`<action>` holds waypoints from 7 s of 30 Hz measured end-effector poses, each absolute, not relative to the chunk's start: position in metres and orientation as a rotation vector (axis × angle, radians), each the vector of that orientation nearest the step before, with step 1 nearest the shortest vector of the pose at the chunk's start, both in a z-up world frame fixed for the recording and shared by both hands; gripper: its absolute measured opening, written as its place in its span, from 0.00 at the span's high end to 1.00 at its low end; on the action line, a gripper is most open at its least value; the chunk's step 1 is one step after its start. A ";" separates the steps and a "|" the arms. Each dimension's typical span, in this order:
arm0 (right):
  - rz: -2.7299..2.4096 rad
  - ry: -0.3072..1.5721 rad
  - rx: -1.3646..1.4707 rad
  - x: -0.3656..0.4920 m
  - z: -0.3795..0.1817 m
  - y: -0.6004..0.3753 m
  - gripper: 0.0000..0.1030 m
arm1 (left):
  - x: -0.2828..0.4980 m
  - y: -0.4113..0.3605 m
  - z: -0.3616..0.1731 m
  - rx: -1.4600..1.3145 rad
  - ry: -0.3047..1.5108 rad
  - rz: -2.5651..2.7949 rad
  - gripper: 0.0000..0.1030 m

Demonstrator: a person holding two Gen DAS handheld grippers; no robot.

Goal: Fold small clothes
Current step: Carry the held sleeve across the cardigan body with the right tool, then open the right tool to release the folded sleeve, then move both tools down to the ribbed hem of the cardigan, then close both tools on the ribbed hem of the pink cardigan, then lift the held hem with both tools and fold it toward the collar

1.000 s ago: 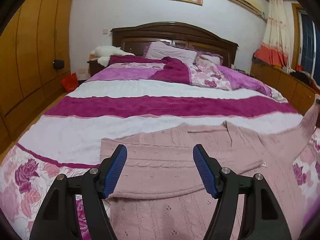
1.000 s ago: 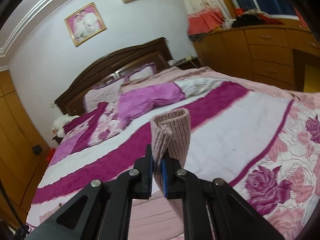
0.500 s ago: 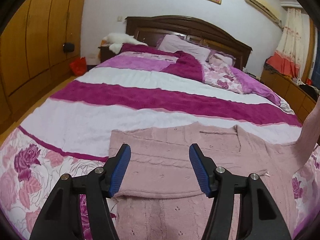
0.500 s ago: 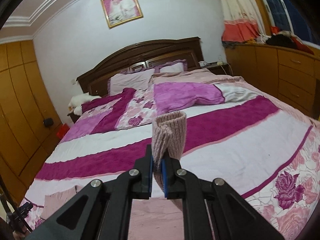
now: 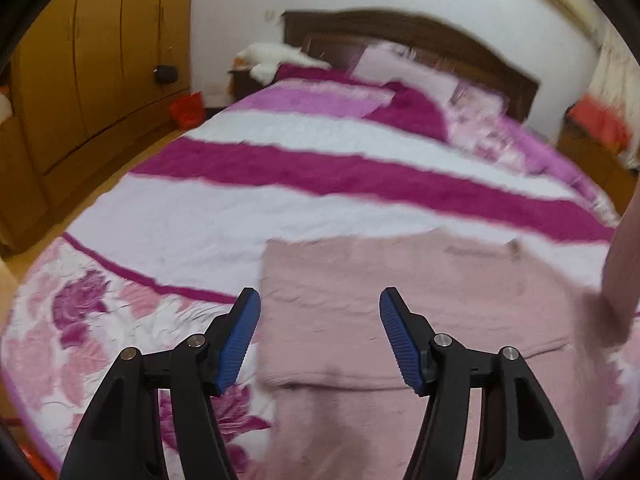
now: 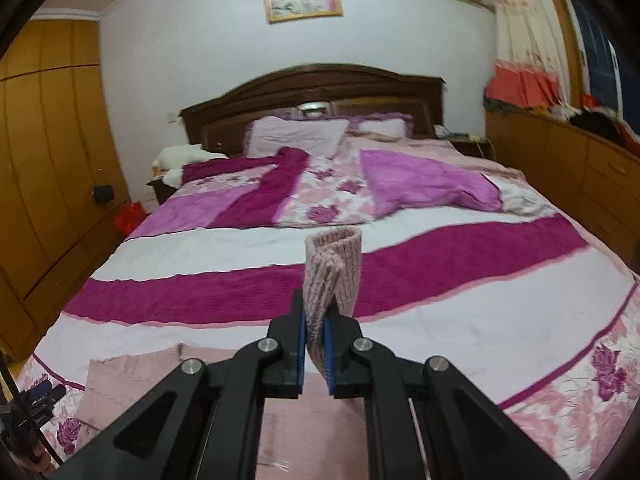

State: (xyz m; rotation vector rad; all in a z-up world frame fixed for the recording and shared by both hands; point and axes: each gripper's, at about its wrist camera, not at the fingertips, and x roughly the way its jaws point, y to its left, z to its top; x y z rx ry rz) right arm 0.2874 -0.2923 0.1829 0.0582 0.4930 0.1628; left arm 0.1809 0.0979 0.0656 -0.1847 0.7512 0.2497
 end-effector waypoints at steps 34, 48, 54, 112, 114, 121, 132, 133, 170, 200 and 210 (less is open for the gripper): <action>0.421 0.579 -0.176 0.276 0.039 -0.057 0.93 | 0.185 0.129 0.056 -0.275 0.858 0.244 0.62; 0.569 0.659 -0.122 0.265 0.015 -0.045 0.88 | 0.189 0.128 0.050 -0.255 0.880 0.255 0.62; 0.548 0.610 -0.021 0.257 0.024 -0.065 0.70 | 0.189 0.130 0.048 -0.264 0.890 0.255 0.62; 0.379 0.821 0.448 0.040 -0.054 -0.420 0.38 | -0.018 0.102 -0.024 -0.379 1.002 0.069 0.62; 0.422 0.838 0.520 0.036 -0.062 -0.418 0.38 | -0.024 0.100 -0.028 -0.414 1.012 0.048 0.62; 0.569 0.889 0.671 0.028 -0.085 -0.402 0.38 | -0.040 0.081 -0.034 -0.493 1.049 -0.118 0.53; 0.579 0.886 0.711 0.021 -0.100 -0.391 0.38 | -0.033 0.100 -0.038 -0.665 1.013 -0.101 0.52; 0.584 0.886 0.714 0.020 -0.100 -0.390 0.38 | -0.033 0.100 -0.039 -0.674 1.017 -0.108 0.52; 0.586 0.807 0.743 0.004 -0.095 -0.397 0.92 | -0.054 0.095 -0.031 -0.638 0.955 -0.056 1.00; 0.763 0.630 0.678 0.095 0.001 -0.357 0.92 | 0.000 0.094 0.062 -0.601 0.707 -0.114 1.00; 0.777 0.606 0.601 0.141 0.031 -0.344 0.93 | 0.037 0.090 0.098 -0.561 0.637 -0.125 1.00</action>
